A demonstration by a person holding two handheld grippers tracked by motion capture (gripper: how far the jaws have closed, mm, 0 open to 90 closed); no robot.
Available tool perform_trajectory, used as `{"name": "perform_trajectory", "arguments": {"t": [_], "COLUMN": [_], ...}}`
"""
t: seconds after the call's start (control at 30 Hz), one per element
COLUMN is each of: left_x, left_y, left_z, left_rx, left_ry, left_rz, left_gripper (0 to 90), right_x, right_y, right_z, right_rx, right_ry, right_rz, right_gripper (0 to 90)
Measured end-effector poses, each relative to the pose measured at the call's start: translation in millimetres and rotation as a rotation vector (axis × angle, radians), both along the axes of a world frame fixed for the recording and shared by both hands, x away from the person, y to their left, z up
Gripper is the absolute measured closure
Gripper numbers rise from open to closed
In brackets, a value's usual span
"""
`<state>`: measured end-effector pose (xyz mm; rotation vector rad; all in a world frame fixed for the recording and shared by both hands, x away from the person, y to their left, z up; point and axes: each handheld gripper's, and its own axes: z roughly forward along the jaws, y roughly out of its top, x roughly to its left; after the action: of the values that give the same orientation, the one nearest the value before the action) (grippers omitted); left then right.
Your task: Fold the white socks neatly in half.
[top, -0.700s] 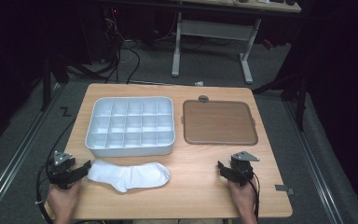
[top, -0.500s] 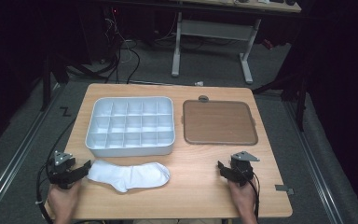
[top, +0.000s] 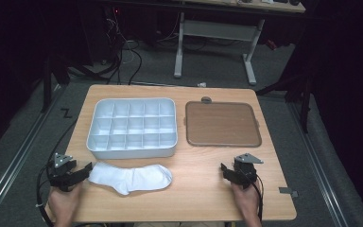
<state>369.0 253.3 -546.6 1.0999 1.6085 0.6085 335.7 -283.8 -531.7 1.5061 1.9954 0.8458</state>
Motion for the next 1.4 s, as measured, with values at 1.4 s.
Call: {"name": "perform_trajectory", "arguments": {"t": [1.4], "left_x": [-32.6], "left_y": [5.8], "left_z": [23.8], "left_rx": [-0.290], "left_ry": [-0.010], "left_rz": [-0.077], "left_gripper": [42.4], "right_x": [-16.5], "right_y": [69.3], "right_z": [15.5], "right_rx": [0.104], "right_ry": [-0.008], "right_rz": [0.255], "right_gripper": [61.9]}}
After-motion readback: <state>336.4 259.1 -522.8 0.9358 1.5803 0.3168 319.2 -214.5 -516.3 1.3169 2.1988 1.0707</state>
